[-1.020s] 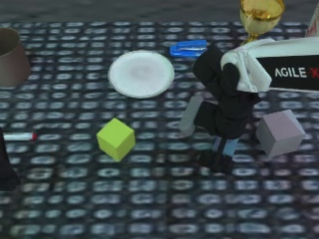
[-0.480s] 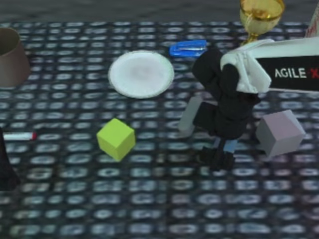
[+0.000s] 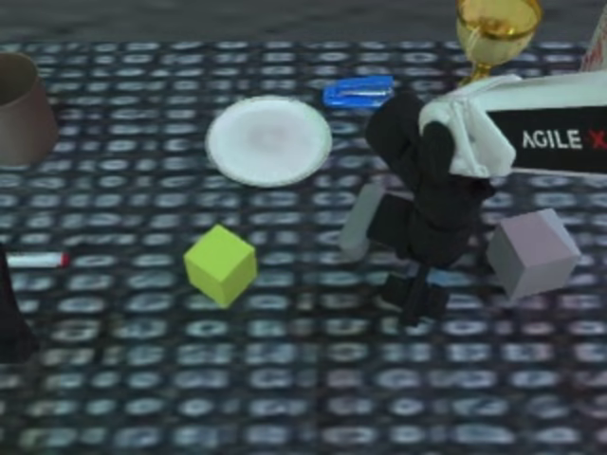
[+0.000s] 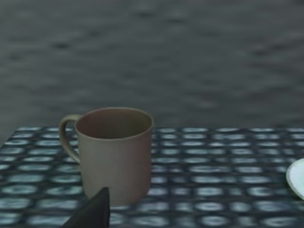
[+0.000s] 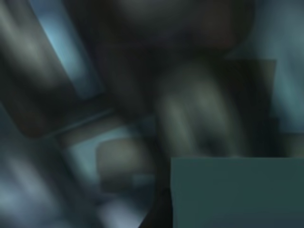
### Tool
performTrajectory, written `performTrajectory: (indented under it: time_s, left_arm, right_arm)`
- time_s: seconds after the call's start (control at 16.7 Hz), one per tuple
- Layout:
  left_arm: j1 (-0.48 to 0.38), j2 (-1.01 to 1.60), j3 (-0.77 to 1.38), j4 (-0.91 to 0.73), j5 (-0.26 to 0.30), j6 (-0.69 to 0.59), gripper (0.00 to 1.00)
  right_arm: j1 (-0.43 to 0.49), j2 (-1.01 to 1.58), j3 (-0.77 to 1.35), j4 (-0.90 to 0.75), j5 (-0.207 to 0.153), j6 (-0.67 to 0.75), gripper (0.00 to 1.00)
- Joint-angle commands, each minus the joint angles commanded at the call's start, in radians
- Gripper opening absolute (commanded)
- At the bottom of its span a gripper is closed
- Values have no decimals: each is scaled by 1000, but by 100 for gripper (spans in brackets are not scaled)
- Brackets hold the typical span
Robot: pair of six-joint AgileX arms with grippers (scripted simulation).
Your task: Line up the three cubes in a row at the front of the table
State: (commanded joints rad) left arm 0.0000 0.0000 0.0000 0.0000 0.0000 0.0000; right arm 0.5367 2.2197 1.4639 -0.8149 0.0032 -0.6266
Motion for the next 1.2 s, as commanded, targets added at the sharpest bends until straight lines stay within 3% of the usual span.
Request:
performTrajectory:
  time_s: [0.3, 0.72, 1.2]
  left_arm:
    - [0, 0, 0, 0, 0, 0, 100]
    - [0, 0, 0, 0, 0, 0, 100]
    - [0, 0, 0, 0, 0, 0, 100]
  right_arm:
    - [2, -43, 19, -42, -14, 12, 0]
    - [8, -125, 145, -254, -15, 11, 0]
    - [21, -149, 135, -268, -17, -48, 0]
